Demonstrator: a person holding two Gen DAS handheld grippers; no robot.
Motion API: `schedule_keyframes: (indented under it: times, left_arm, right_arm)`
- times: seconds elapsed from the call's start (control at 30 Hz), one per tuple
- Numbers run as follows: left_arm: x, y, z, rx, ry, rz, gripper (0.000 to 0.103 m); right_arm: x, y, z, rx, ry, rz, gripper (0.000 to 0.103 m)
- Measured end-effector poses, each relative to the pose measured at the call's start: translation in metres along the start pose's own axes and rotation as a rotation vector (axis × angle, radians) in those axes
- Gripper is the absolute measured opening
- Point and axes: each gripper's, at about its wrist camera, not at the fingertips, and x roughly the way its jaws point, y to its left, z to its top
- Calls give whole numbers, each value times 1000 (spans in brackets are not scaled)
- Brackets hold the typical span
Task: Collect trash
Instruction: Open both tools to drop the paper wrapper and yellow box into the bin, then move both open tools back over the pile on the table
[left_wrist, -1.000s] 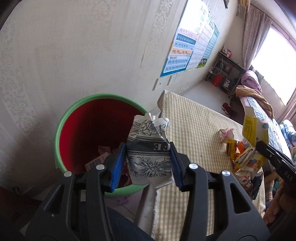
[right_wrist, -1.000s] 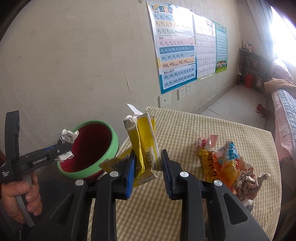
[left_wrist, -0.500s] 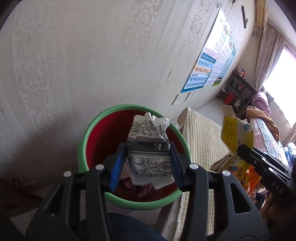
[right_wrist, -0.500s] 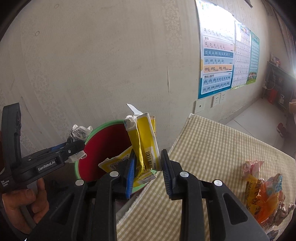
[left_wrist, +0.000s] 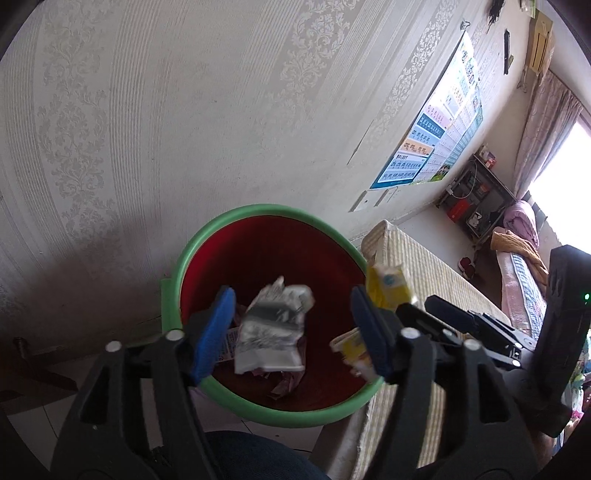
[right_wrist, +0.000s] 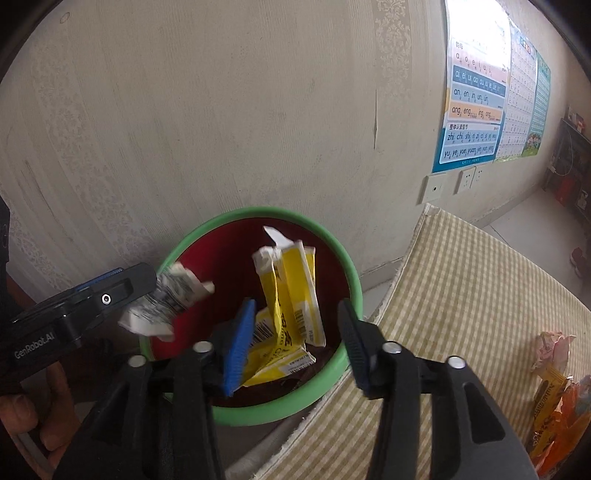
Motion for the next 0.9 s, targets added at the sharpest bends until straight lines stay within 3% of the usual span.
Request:
schedule_keyframes:
  times: [0.07,0.23,0.53,0.9]
  left_arm:
    - [-4,2,0,-12,-19,2,86]
    - [-8,0,0,-6,-42,26,97]
    - [-10,-30,-8,65,-10,5,98]
    - [-7,-93,-36,152,34,-93,98]
  right_arm:
    - [2,-2,-3,5,8,1,69]
    - [-7,-13,-12,27,10,-18,81]
    - [-54,-38,-35,79,-21,-52,94]
    - [-124,-91,-86,176,-32,-138,95]
